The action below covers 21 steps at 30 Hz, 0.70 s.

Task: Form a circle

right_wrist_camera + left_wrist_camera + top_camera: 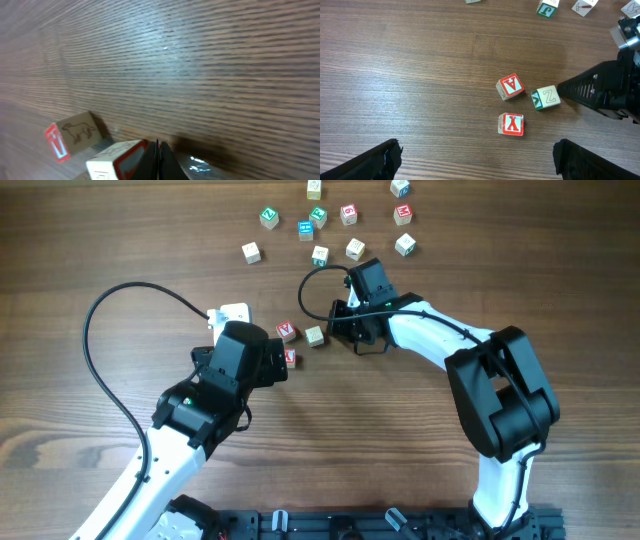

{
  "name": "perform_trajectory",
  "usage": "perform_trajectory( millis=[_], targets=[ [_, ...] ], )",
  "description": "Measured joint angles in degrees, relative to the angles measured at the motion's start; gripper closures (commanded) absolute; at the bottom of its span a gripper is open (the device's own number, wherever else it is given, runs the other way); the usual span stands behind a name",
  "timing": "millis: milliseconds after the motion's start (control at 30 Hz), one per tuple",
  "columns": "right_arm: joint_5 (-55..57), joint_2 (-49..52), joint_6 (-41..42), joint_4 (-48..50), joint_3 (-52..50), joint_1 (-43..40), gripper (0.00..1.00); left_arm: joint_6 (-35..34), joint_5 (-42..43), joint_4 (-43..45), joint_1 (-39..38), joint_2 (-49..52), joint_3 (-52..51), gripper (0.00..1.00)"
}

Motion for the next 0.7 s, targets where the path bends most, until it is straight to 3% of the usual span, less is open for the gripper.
perform_trajectory(
  millis=[233, 700],
  targets=[
    [-6.40, 0.00, 0.04, 0.20, 0.00, 0.00, 0.96, 0.00, 0.00, 0.00, 0.00, 0.00, 0.00, 0.00],
    [-7.85, 0.00, 0.07, -1.14, 0.00, 0.00, 0.96, 0.00, -0.02, 0.00, 0.00, 0.00, 0.00, 0.00]
  ],
)
